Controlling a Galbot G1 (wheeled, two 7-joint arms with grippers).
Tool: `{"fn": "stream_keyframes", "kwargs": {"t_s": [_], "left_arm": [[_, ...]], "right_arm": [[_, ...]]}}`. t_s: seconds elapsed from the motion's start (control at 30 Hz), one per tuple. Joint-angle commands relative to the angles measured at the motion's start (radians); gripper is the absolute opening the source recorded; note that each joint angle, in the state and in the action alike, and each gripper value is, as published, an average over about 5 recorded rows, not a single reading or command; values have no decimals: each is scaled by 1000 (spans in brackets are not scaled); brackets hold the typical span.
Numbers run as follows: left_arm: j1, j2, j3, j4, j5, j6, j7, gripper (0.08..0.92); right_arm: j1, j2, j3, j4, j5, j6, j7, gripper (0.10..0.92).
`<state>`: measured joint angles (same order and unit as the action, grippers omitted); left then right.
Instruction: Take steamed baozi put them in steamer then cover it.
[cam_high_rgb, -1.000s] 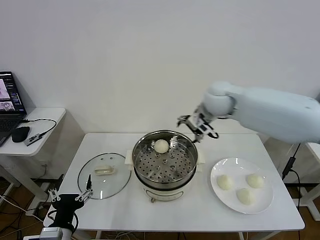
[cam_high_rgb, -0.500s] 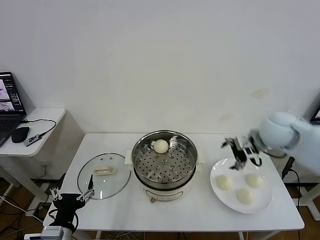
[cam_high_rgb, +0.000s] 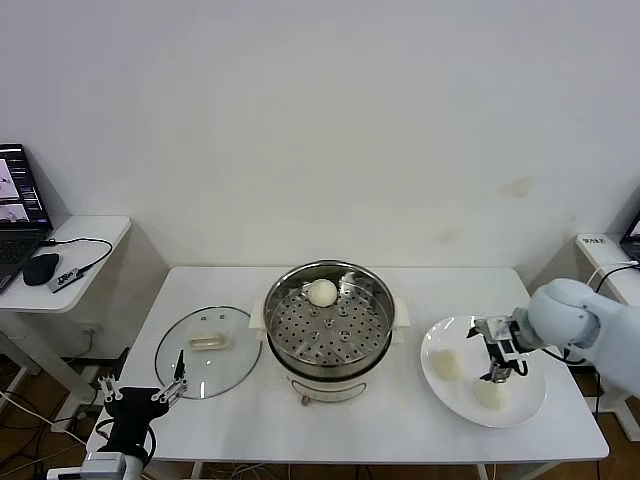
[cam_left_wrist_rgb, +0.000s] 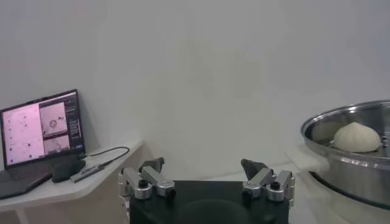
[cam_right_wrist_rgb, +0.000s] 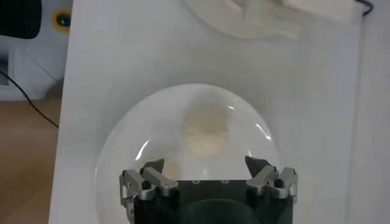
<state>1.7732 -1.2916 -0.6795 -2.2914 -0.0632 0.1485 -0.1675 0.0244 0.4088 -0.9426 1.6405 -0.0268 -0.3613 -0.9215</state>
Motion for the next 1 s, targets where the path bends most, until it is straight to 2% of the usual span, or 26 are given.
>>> {"fn": "stream_keyframes", "kwargs": {"t_s": [0.03, 0.53, 0.83, 1.0], "left_arm": [[-1, 2, -6, 3, -1, 2, 1, 823], [-11, 1, -14, 17, 1, 3, 2, 823], [-9, -4, -12, 15, 4, 6, 3, 823], [-6, -5, -12, 14, 4, 6, 3, 823]], "right_arm": [[-70, 69, 33, -91, -29, -5, 8, 823], [-131, 198, 71, -230, -51, 19, 51, 813], [-140, 221, 73, -238, -53, 7, 47, 709], [-140, 225, 76, -238, -59, -4, 38, 612]]}}
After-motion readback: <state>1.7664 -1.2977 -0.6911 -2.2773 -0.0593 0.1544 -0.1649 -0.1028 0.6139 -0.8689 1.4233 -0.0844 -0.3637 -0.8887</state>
